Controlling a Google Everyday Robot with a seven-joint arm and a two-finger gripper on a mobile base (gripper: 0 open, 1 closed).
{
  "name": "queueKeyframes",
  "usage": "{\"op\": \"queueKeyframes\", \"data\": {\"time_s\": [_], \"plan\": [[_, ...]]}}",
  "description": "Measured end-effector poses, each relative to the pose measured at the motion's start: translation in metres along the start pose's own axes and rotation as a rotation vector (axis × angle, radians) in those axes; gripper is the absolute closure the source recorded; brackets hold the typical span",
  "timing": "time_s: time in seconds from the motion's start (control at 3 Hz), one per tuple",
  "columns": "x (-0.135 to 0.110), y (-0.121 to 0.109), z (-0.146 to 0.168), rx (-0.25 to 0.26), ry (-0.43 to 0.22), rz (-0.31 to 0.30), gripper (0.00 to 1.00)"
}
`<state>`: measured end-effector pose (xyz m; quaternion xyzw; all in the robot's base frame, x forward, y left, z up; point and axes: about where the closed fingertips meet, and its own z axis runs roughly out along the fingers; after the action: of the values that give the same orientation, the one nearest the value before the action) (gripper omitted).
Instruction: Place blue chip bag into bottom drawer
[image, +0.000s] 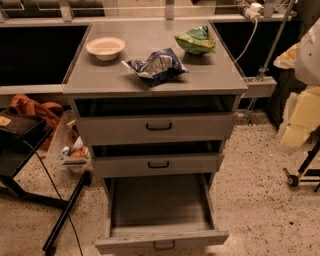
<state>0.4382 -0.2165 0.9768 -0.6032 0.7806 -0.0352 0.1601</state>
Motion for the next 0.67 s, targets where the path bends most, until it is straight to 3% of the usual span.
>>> {"op": "queueKeyframes", "data": {"time_s": [0.33, 0.67], "plan": [[0.0000, 0.0000, 0.0000, 0.000, 0.000, 0.000, 0.00], [0.0026, -0.0009, -0.0021, -0.004, -0.041, 0.034, 0.00]]}}
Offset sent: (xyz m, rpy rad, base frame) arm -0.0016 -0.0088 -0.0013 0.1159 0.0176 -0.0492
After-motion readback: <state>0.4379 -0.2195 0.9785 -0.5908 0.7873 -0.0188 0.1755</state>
